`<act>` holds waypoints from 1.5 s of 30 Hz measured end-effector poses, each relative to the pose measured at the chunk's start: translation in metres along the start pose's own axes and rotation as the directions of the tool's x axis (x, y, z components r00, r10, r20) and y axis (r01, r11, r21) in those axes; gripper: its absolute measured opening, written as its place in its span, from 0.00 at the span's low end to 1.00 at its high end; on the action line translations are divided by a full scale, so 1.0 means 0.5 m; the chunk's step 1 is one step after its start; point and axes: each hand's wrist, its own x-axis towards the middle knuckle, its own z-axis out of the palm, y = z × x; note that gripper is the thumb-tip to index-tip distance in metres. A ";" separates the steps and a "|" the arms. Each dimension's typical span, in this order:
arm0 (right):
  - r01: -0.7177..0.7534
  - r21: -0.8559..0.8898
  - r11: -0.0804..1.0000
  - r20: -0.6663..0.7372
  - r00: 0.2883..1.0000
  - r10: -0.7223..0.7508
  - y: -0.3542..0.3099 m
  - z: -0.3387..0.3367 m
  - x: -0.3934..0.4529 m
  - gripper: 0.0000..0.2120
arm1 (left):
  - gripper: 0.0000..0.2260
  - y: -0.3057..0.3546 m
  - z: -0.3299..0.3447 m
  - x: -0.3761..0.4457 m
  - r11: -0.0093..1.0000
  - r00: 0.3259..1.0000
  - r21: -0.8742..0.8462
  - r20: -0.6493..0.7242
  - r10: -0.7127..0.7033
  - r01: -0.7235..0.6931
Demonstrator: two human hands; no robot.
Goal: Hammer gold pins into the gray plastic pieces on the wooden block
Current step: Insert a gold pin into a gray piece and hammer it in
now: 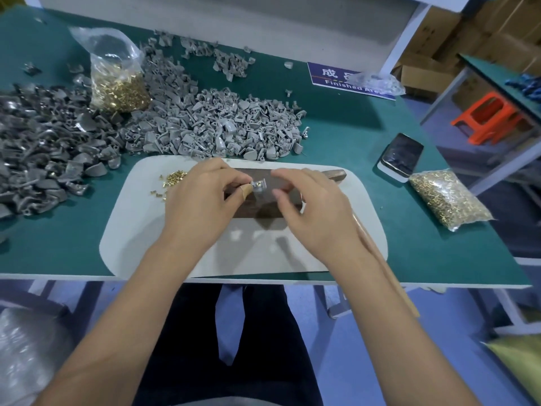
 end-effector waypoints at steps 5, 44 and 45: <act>0.089 0.090 0.992 0.024 0.996 -0.091 -0.070 0.039 0.043 0.06 | 0.04 -0.037 -0.048 -0.027 1.000 0.997 0.024 -0.079 -0.014 0.015; 0.136 0.290 0.947 0.273 0.937 -0.218 -0.386 0.370 0.313 0.08 | 0.07 -0.382 -0.346 -0.068 0.853 0.859 0.234 -0.348 -0.375 0.467; 0.122 0.267 0.956 0.269 0.943 -0.196 -0.367 0.359 0.317 0.08 | 0.07 -0.377 -0.345 -0.066 0.858 0.861 0.226 -0.347 -0.372 0.462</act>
